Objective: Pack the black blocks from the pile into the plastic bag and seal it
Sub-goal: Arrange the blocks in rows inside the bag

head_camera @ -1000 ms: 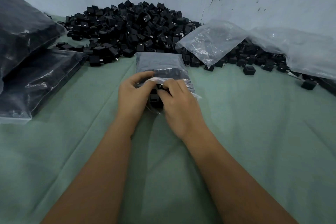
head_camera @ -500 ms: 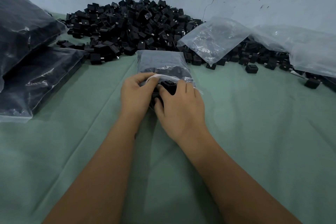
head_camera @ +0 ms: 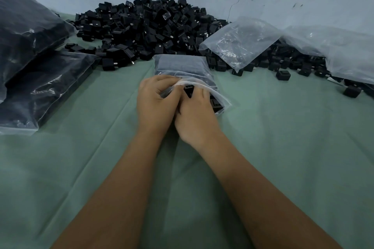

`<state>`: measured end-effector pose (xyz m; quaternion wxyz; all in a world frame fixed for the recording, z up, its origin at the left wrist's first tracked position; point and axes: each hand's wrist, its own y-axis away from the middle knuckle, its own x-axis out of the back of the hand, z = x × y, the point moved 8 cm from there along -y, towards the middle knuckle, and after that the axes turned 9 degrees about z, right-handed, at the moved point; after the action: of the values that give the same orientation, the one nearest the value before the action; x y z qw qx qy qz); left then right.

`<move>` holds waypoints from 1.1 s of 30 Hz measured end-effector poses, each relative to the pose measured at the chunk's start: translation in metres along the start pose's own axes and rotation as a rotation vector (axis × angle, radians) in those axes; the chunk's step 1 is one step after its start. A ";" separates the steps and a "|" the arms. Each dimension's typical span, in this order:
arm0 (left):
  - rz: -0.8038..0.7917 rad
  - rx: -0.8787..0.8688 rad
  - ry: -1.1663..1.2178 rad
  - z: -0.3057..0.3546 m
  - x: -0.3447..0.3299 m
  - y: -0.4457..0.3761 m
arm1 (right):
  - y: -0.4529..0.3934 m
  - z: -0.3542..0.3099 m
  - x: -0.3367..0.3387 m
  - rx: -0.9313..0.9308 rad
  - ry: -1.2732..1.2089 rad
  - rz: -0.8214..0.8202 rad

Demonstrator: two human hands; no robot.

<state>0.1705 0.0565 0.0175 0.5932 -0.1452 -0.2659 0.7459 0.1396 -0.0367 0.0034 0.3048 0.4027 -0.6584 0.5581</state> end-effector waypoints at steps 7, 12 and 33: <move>0.046 0.060 -0.009 -0.003 0.003 0.003 | -0.002 0.004 -0.004 -0.028 0.038 -0.044; 0.023 0.074 -0.019 -0.004 0.001 0.004 | -0.007 0.006 -0.008 -0.036 0.029 -0.069; -0.075 -0.010 -0.391 -0.009 -0.012 0.000 | -0.046 0.141 0.046 -0.264 -0.120 0.408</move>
<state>0.1787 0.0471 0.0088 0.5567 0.0096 -0.3850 0.7361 0.1637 -0.1859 0.0375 0.1962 0.2506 -0.8101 0.4925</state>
